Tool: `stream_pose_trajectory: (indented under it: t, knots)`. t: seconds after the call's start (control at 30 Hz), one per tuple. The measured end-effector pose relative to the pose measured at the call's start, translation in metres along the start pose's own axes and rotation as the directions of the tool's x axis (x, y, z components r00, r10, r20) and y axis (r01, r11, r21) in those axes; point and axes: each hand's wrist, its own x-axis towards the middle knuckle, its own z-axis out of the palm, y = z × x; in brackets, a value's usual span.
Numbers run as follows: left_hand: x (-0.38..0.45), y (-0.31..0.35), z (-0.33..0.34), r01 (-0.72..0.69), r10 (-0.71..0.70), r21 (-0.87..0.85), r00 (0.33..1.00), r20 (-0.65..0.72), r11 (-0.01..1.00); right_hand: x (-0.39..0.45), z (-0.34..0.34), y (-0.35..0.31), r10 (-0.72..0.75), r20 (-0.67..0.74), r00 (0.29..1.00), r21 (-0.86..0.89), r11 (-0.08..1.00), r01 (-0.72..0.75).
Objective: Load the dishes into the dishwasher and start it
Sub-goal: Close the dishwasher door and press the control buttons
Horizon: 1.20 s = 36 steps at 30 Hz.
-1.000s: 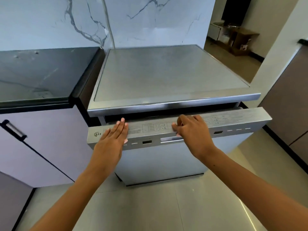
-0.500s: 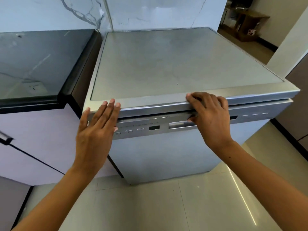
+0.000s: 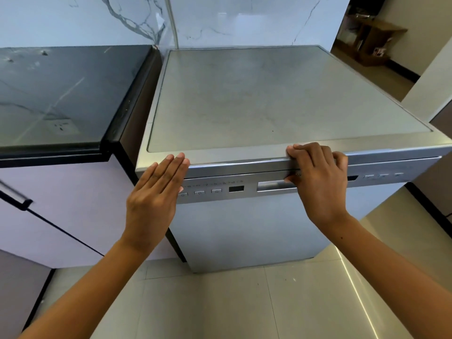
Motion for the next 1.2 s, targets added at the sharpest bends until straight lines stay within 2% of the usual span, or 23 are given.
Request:
stream_pose_trajectory:
  t: [0.13,0.2,0.3,0.4,0.53,0.7,0.9,1.2]
  knots:
    - [0.010,-0.009,-0.010,-0.098,0.094,0.042,0.992,0.083,0.994,-0.002,-0.003,-0.009,0.062,0.043,0.997,-0.047,0.997,-0.060]
    - [0.007,-0.018,-0.021,-0.101,0.092,0.085,0.990,0.109,0.991,-0.016,-0.009,-0.025,0.080,0.055,0.995,-0.062,0.995,-0.076]
    - [-0.005,-0.030,-0.030,-0.010,0.002,0.059,0.992,0.125,0.998,-0.057,-0.012,-0.066,-0.032,0.083,0.996,0.002,0.999,0.032]
    - [-0.009,-0.035,-0.030,-0.001,-0.001,0.018,0.989,0.149,1.000,-0.105,0.000,-0.109,-0.161,0.148,0.976,0.066,0.986,0.153]
    - [-0.008,-0.033,-0.028,0.006,-0.008,0.009,0.990,0.141,1.000,-0.135,0.019,-0.143,-0.160,0.330,0.930,0.070,0.987,0.145]
    - [-0.015,-0.024,-0.018,0.053,-0.060,0.094,0.995,0.073,0.994,-0.121,0.032,-0.163,-0.053,0.371,0.927,0.085,0.996,0.023]
    - [-0.018,-0.022,-0.013,0.091,-0.095,0.088,0.995,0.043,0.992,-0.085,0.036,-0.183,-0.023,0.367,0.930,0.062,0.998,0.000]
    - [-0.016,-0.016,-0.010,0.187,-0.188,0.020,0.982,0.022,0.982,-0.063,0.035,-0.195,-0.033,0.553,0.832,0.064,0.998,-0.003]
